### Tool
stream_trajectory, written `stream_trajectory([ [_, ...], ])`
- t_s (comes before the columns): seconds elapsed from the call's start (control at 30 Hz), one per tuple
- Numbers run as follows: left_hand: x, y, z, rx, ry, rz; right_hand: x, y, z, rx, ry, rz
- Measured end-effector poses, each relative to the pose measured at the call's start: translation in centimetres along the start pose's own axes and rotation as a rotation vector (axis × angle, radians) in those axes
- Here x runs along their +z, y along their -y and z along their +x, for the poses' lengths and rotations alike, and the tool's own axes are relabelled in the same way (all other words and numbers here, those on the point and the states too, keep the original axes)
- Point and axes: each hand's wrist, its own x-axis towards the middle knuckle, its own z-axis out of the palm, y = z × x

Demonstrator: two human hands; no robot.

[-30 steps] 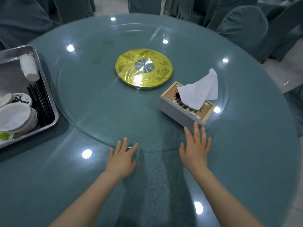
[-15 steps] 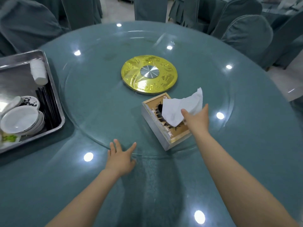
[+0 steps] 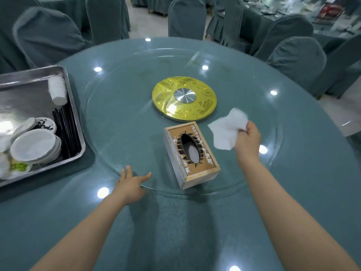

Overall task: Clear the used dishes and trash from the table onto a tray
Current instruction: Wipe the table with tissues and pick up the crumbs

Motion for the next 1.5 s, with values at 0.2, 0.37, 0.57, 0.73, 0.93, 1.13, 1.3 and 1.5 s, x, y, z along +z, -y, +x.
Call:
stream_trajectory([
  [0.2,-0.4,1.0,-0.1,0.031,-0.001,-0.038,0.1,-1.6,-1.2,0.012,0.048,-0.261],
  [0.37,-0.3,1.0,-0.1,0.026,-0.004,-0.061,1.5,-1.8,-1.8,-0.044,0.142,-0.412],
  [0.57,-0.2,1.0,-0.3,0.036,-0.005,-0.092,3.2,-1.7,-1.8,-0.207,0.232,-0.582],
  [0.73,-0.4,1.0,-0.5,0.043,-0.007,-0.109,5.6,-2.0,-2.0,-0.379,0.552,-0.914],
  [0.93,-0.5,1.3,-0.4,0.042,0.001,-0.120,8.5,-2.4,-1.5,-0.509,0.694,-1.384],
  [1.13,-1.2,1.5,0.0,0.020,0.018,-0.107,11.1,-2.5,-1.7,-0.530,0.696,-1.658],
  [1.3,-1.1,2.2,0.1,0.028,0.000,-0.111,12.6,-3.4,-1.5,-0.615,0.693,-1.791],
  [1.5,-1.1,2.7,0.4,0.022,0.002,-0.136,13.5,-4.2,-2.0,-0.627,0.640,-1.780],
])
